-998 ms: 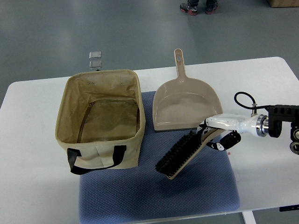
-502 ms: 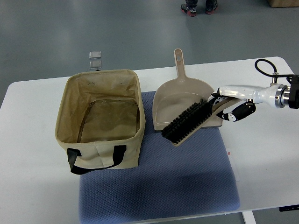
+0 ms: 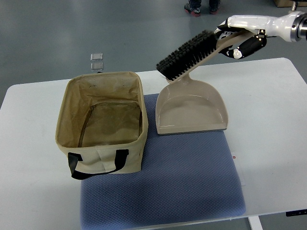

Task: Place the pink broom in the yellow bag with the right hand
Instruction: 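Lift the brush with the right hand over the dustpan toward the bag, then lower the brush into the beige bag and open the right hand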

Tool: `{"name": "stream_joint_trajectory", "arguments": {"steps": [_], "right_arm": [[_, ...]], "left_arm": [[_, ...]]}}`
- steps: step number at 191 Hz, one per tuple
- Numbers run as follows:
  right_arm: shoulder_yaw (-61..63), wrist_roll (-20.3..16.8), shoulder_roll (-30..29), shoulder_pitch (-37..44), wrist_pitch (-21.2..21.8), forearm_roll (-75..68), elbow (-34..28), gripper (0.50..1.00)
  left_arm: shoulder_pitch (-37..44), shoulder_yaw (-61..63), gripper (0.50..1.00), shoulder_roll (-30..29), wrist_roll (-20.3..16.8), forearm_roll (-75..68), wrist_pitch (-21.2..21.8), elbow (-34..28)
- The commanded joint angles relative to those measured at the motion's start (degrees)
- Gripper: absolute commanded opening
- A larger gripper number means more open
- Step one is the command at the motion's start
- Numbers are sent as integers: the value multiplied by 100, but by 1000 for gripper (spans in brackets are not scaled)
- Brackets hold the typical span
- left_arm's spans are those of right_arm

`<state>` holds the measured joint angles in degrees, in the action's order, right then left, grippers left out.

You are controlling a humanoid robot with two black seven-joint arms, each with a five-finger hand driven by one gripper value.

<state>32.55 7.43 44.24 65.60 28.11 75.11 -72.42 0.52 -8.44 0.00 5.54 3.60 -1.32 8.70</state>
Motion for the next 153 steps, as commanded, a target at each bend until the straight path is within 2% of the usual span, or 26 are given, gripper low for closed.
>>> {"name": "stream_joint_trajectory", "arguments": {"steps": [1,39,45,94,121,153], "right_arm": [[-38,-31,-539,384,116,83,299,500],[-618,-66,-1664,990,125,180,958,500],[-767,-66,-1988,1069,98,241,1151,500],[-1031,-75,-3597,1060,-51,804,1986,500],[-1031,-93,-4125,999,-148,962,2162,500],[-1066,-207,-4371,832,-358,1182,2215,500]], "left_arm": [[0,0,1000,0,0,0,0,0],[0,-9,1000,0,0,0,0,0],[0,-9,1000,0,0,0,0,0],[0,-9,1000,0,0,0,0,0],[0,-9,1000,0,0,0,0,0],[0,-9,1000,0,0,0,0,0]]}}
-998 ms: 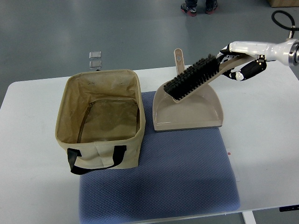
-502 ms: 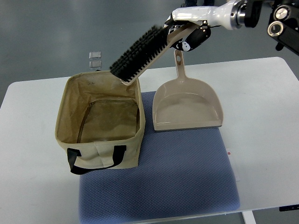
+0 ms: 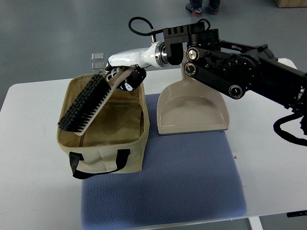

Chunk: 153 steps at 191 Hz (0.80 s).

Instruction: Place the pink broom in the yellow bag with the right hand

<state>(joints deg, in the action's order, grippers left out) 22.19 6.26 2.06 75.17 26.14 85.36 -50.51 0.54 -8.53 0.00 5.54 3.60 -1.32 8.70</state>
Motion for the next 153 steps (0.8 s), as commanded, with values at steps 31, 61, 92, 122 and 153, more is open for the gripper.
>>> {"name": "stream_joint_trajectory", "arguments": {"steps": [31,61,92,122,153], "right_arm": [[-110,-108,-206,-274,-329,201,23,596],[-101,-108,-206,-327,-391,201,15,750],[-57,-99,-171,-327,-426,165,-20,866],[13,-73,-92,-318,-426,113,-56,897],[330,-64,49,-327,-417,69,-56,905]], "left_arm": [[-1,0,1000,0,0,0,0,0],[-1,0,1000,0,0,0,0,0],[-1,0,1000,0,0,0,0,0],[-1,0,1000,0,0,0,0,0],[-1,0,1000,0,0,0,0,0]]}}
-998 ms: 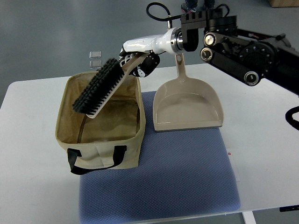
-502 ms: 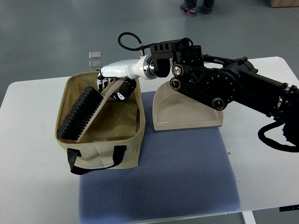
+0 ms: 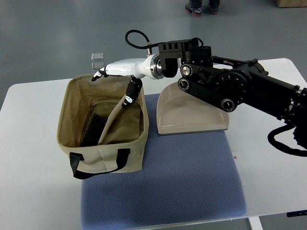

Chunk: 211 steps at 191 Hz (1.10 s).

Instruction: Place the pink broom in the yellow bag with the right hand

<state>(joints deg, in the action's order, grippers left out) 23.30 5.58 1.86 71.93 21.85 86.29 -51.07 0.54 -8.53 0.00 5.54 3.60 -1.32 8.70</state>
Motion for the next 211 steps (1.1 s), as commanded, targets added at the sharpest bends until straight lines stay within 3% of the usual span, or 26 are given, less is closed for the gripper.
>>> {"name": "stream_joint_trajectory", "arguments": {"steps": [1,63,111,156,195,211], "right_arm": [[254,5,86,-4,13,-24,0,907],[1493,31,569,-505,-40,-1026,44,911],[3585,189,569,-1937,-919,-2212,53,913],[4192,602,552,-2825,-1534,-3662,88,913],[4192,567,455,-3203,-1798,-5552,308,913],[4192,594,385,-3361,-1719,-5781,334,930]], "left_arm": [[-1,0,1000,0,0,0,0,0],[-1,0,1000,0,0,0,0,0],[-1,0,1000,0,0,0,0,0],[7,0,1000,0,0,0,0,0],[-1,0,1000,0,0,0,0,0],[-1,0,1000,0,0,0,0,0]]}}
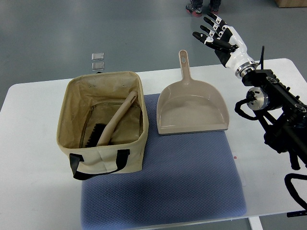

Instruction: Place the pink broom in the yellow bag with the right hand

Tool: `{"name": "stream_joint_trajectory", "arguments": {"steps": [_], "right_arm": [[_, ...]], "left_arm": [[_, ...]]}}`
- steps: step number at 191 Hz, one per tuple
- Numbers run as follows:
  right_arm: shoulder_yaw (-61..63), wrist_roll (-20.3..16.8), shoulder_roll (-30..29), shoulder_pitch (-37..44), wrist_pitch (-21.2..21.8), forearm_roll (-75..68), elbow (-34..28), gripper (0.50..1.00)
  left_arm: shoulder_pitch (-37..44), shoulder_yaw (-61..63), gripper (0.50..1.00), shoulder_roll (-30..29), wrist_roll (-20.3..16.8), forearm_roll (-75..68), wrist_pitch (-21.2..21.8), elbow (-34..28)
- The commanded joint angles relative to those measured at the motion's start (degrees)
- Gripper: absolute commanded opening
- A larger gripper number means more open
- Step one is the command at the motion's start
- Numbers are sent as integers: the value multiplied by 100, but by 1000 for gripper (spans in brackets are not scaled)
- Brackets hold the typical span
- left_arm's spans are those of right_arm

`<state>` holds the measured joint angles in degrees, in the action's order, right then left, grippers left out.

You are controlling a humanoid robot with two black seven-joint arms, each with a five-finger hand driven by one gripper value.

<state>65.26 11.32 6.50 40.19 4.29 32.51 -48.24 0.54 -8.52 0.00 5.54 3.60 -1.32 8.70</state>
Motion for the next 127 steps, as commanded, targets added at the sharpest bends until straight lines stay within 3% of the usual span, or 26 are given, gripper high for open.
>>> {"name": "stream_joint_trajectory", "arguments": {"steps": [1,46,127], "right_arm": [[-4,37,-96,-213,36,-403,42,930],[13,573,-395,-662,10,-421,69,932],[13,863,-606,-925,-34,-412,-10,932]], "left_arm": [[-2,0,1000,0,0,0,0,0],[-2,0,1000,0,0,0,0,0],[-2,0,1000,0,0,0,0,0]]}}
